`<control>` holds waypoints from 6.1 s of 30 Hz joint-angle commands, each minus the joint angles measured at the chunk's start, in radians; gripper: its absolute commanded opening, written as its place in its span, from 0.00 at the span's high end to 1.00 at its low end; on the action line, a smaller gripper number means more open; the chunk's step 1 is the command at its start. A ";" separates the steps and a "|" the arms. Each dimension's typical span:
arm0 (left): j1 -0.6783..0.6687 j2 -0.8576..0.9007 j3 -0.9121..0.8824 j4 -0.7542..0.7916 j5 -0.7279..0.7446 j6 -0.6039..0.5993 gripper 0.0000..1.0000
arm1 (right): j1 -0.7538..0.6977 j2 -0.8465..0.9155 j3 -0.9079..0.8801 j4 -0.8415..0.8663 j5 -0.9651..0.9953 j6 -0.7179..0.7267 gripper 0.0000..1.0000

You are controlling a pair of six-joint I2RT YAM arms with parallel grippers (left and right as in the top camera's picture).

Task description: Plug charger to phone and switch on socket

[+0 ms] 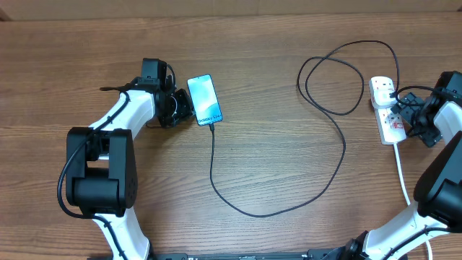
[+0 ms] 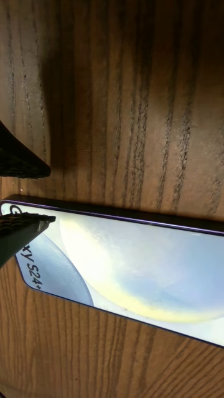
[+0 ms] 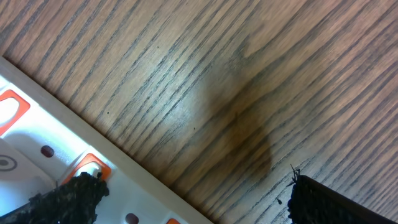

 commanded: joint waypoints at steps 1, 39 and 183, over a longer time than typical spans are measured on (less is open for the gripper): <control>0.003 -0.014 0.003 0.001 0.008 0.002 0.78 | 0.005 0.016 -0.008 -0.006 -0.071 -0.042 0.00; 0.003 -0.014 0.003 0.001 0.008 0.002 0.78 | 0.003 0.027 -0.010 0.002 -0.105 -0.007 0.00; 0.003 -0.014 0.003 0.017 0.007 0.002 0.00 | 0.017 0.131 0.209 -0.251 -0.059 -0.139 0.00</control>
